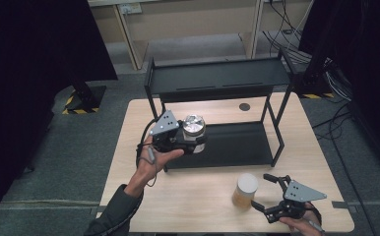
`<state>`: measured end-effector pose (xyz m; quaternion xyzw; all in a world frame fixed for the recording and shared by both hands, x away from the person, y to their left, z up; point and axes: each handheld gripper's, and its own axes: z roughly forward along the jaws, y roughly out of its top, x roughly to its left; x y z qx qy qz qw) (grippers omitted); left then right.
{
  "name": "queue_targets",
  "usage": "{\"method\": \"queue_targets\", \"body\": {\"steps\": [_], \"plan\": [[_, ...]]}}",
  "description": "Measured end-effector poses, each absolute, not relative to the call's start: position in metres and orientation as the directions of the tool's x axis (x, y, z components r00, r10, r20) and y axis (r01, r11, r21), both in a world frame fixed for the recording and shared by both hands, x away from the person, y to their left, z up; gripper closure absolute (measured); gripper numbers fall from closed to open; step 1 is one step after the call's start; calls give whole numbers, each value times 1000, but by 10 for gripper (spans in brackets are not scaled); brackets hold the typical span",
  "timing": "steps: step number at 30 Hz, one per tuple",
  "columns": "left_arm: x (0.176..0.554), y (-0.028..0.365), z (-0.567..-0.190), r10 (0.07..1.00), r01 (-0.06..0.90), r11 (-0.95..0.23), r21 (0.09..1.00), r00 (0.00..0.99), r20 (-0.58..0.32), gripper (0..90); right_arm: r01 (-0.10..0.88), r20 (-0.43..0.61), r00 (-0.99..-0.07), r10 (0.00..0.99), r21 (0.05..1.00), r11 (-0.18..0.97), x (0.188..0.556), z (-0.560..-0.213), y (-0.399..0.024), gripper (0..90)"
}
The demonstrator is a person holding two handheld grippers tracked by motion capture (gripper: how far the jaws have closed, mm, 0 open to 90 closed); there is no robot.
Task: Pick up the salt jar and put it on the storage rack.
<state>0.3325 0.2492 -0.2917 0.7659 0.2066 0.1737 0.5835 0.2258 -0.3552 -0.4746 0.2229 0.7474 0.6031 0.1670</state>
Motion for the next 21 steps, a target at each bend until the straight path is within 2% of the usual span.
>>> {"method": "queue_targets", "body": {"steps": [21], "plan": [[353, 242, -221, 522, 113, -225, 968, 852, 22, 310, 131, 19, -845, 535, 976, 173, 226, -475, -356, 11]]}}
